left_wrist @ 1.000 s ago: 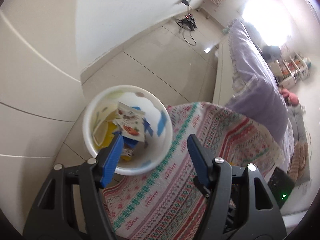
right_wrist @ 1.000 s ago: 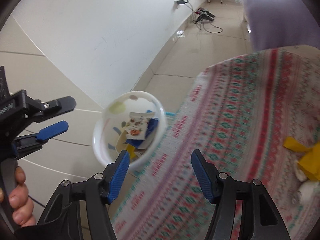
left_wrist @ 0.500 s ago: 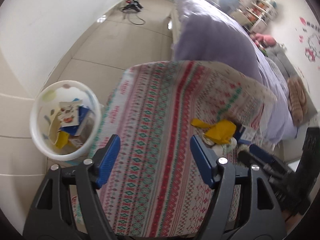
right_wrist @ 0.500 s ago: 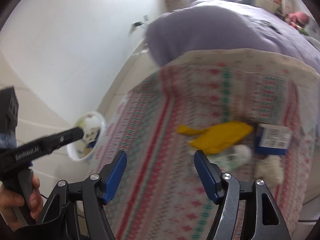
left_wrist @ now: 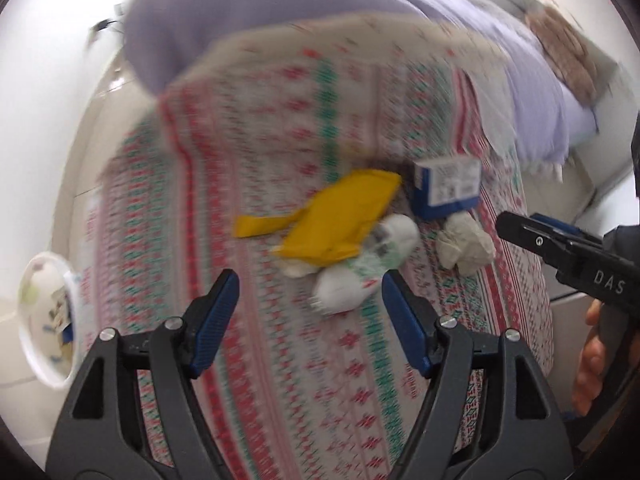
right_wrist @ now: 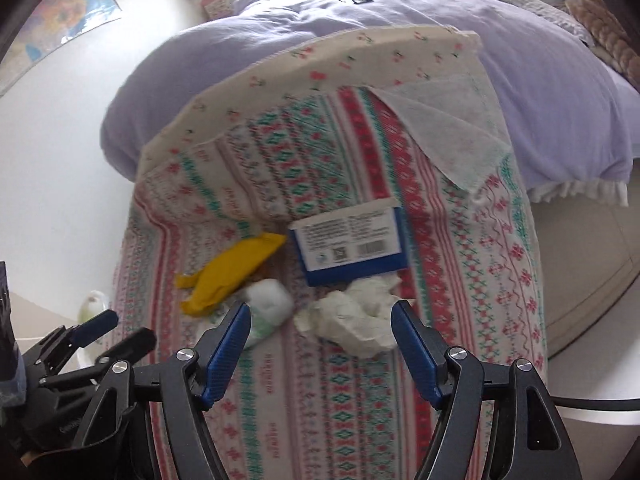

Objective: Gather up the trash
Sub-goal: 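Move both tools back over the remaining trash on the bed, then grasp the yellow plastic bag with the left tool while the right tool grasps the crumpled paper, then carry yellow bag and crumpled paper to the white bin and release both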

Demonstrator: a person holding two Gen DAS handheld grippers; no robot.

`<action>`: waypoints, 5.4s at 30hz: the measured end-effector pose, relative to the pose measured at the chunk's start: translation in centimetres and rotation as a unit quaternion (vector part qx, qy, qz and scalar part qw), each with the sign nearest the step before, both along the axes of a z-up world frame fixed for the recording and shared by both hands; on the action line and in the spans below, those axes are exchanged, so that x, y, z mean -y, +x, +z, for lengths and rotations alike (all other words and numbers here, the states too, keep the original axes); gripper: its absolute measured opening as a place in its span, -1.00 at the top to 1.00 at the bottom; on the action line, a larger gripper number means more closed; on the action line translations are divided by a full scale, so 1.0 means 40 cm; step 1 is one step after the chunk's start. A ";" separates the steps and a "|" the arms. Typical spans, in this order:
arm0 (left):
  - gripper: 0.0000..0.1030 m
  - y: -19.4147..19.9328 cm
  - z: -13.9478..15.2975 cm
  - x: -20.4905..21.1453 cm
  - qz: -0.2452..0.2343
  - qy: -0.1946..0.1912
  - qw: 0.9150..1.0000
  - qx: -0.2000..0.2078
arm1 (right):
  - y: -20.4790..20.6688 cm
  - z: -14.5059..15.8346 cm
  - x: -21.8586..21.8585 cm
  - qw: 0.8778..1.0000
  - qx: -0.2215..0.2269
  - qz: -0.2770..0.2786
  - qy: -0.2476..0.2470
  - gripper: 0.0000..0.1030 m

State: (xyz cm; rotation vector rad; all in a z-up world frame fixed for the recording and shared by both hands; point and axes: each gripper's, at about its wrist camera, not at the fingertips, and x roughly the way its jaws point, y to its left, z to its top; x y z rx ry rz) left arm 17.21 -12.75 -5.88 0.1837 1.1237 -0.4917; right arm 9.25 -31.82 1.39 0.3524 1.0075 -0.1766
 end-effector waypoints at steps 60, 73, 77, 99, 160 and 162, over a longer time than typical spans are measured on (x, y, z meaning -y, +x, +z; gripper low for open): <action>0.43 0.068 0.019 -0.257 0.090 -0.170 0.977 -0.096 | 0.068 -0.161 0.006 0.996 -0.088 -0.004 0.001 0.24; 0.42 0.043 0.052 -0.392 0.138 -0.216 0.962 -0.097 | 0.056 -0.048 -0.114 0.998 0.019 0.056 0.013 0.24; 0.43 0.045 0.063 -0.435 0.158 -0.222 0.958 -0.093 | 0.067 -0.045 -0.182 0.996 0.020 0.086 0.002 0.24; 0.42 0.078 0.033 -0.745 0.287 -0.243 0.922 -0.095 | 0.114 -0.074 -0.518 0.977 0.032 0.210 -0.008 0.23; -0.21 0.046 -0.039 -1.128 0.512 -0.259 0.815 -0.087 | 0.337 -0.260 -1.165 0.941 -0.012 0.320 0.111 -0.31; -0.21 0.053 -0.029 -1.106 0.503 -0.254 0.822 -0.081 | 0.324 -0.243 -1.137 0.944 -0.008 0.317 0.091 -0.31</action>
